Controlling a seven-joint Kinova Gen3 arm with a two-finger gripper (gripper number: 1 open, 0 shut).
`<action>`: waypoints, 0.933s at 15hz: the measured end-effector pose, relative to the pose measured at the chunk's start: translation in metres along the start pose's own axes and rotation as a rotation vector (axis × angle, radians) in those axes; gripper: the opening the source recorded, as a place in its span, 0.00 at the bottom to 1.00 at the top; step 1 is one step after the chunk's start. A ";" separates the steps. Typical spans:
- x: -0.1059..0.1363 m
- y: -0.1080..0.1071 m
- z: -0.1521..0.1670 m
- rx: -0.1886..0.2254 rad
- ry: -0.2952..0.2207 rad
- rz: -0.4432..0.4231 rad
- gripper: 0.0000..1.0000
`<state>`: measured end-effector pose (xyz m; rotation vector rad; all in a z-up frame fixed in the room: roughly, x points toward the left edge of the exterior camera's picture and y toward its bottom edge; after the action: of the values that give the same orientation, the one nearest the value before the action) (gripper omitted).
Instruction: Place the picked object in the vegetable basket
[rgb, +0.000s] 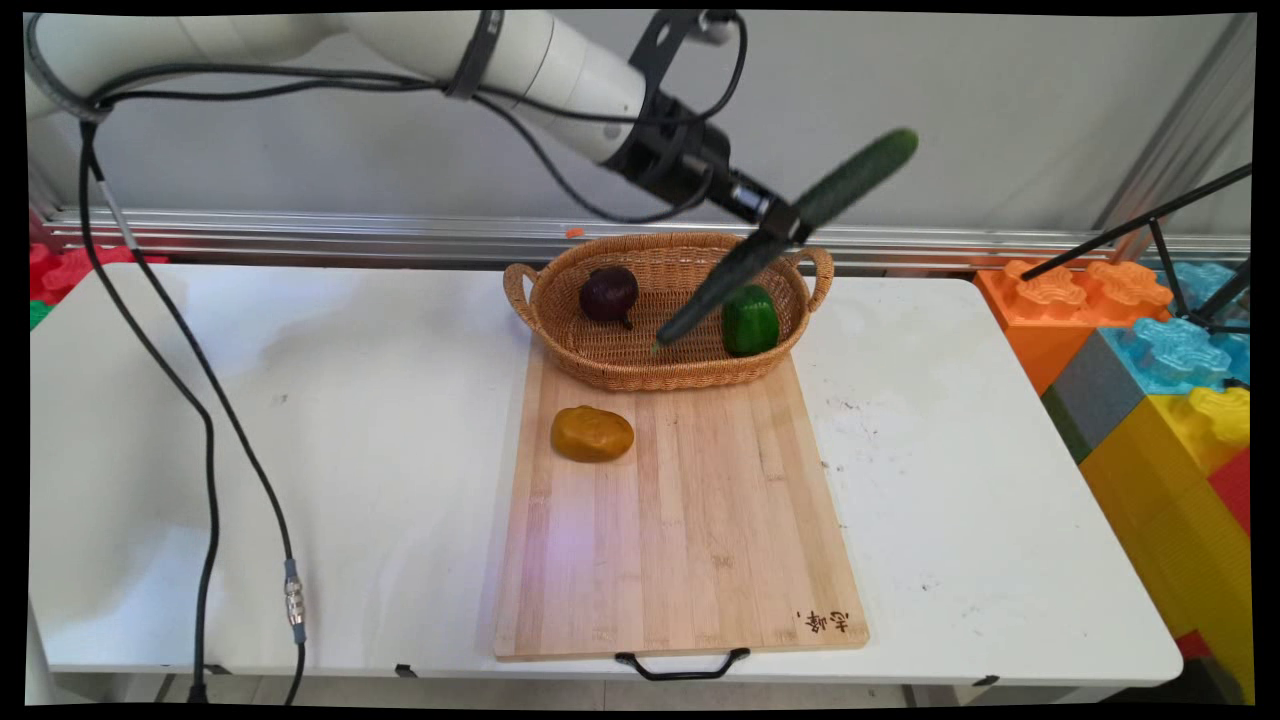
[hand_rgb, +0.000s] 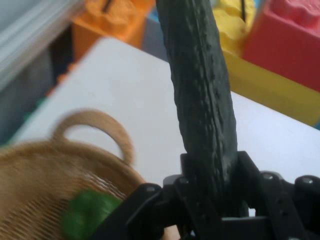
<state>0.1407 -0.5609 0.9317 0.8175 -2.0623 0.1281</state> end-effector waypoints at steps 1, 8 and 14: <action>0.005 -0.006 0.001 0.020 0.011 0.016 0.00; 0.008 -0.059 0.014 0.143 -0.043 0.193 0.00; -0.024 -0.093 0.048 0.150 -0.136 0.247 0.00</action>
<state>0.1717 -0.6395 0.8650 0.6728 -2.2986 0.3759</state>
